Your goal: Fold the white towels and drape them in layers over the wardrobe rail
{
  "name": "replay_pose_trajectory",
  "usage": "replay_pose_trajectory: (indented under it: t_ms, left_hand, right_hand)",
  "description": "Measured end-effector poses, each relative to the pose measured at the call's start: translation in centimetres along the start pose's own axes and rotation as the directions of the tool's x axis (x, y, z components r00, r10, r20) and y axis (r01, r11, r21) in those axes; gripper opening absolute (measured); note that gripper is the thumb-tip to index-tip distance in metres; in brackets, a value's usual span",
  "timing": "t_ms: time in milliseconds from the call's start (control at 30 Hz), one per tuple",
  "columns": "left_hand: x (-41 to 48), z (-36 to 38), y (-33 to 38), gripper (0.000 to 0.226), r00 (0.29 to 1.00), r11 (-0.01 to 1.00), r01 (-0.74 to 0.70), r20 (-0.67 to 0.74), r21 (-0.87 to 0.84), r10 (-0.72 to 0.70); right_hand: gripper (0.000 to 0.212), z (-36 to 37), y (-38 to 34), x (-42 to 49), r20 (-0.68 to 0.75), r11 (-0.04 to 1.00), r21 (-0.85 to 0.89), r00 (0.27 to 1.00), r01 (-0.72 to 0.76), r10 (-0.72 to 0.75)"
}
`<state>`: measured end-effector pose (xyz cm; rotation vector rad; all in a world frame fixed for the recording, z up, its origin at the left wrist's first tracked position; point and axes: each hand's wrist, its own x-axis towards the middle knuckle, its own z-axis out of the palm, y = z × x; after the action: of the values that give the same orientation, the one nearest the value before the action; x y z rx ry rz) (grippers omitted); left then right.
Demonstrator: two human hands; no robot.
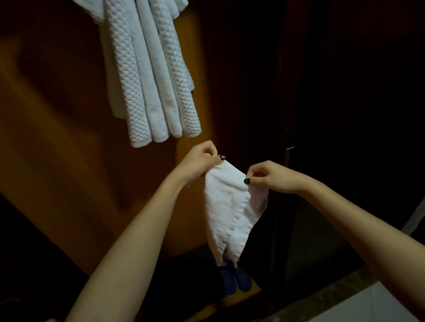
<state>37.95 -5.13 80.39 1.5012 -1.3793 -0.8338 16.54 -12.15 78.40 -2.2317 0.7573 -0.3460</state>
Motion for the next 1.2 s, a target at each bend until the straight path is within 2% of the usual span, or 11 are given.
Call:
replay_pose_trajectory:
  t_ms: [100, 200, 300, 400, 600, 700, 800, 867, 1000, 1100, 1200]
  left_hand:
    - [-1.1, -1.6, 0.2, 0.018, 0.995, 0.999, 0.026, 0.097, -0.025, -0.023]
    - [-2.1, -3.1, 0.7, 0.02, 0.98, 0.999, 0.04, 0.192, 0.018, -0.043]
    - [-2.6, -3.9, 0.5, 0.03, 0.987, 0.996, 0.013, 0.158, 0.094, -0.028]
    - [-2.7, -3.5, -0.1, 0.016, 0.993, 0.993, -0.031, 0.121, 0.113, 0.018]
    - [-1.9, -2.6, -0.3, 0.009, 0.989, 0.942, -0.145, 0.009, 0.304, 0.149]
    - [-1.8, -2.9, 0.2, 0.006, 0.987, 0.942, -0.158, 0.079, 0.295, 0.14]
    - [-1.8, -2.9, 0.0, 0.037, 0.982, 0.933, -0.129, 0.174, 0.337, 0.073]
    - [-1.9, -2.9, -0.3, 0.05, 0.988, 0.942, -0.116, 0.136, 0.316, 0.076]
    - [-2.0, -2.6, -0.2, 0.033, 0.991, 0.967, -0.128, -0.021, 0.221, 0.136]
    - [-1.7, -2.4, 0.9, 0.033, 0.982, 0.946, -0.13, -0.092, 0.298, 0.164]
    - [-1.4, -2.3, 2.0, 0.028, 0.975, 0.891, -0.112, -0.124, 0.44, 0.183]
  right_hand:
    - [0.017, 1.0, -0.1, 1.2, -0.03, 0.997, -0.07, 0.999, 0.027, -0.029]
    - [0.017, 0.8, -1.1, 1.8, -0.122, 0.996, 0.064, 0.991, 0.062, -0.053]
    - [0.025, 0.1, -2.2, 2.5, -0.183, 0.99, 0.109, 0.981, 0.084, -0.063]
    - [0.027, -0.3, -2.9, 3.0, -0.219, 0.989, 0.104, 0.973, 0.1, -0.076]
    - [0.026, -1.4, -3.8, 2.9, -0.155, 0.977, -0.144, 0.972, 0.154, -0.176]
    - [0.026, -2.3, -4.0, 2.4, -0.132, 0.975, -0.157, 0.975, 0.158, -0.18]
    - [0.026, -3.0, -3.7, 2.2, -0.15, 0.984, -0.069, 0.974, 0.163, -0.172]
    - [0.026, -3.4, -3.9, 2.1, -0.155, 0.984, -0.013, 0.972, 0.176, -0.176]
    - [0.023, -4.0, -4.8, 1.4, -0.08, 0.992, -0.059, 0.99, 0.113, -0.117]
    - [0.021, -4.1, -4.7, 1.1, 0.022, 0.981, -0.193, 0.999, 0.034, -0.03]
    - [0.022, -3.7, -4.5, 1.2, 0.011, 0.953, -0.302, 1.0, -0.009, 0.013]
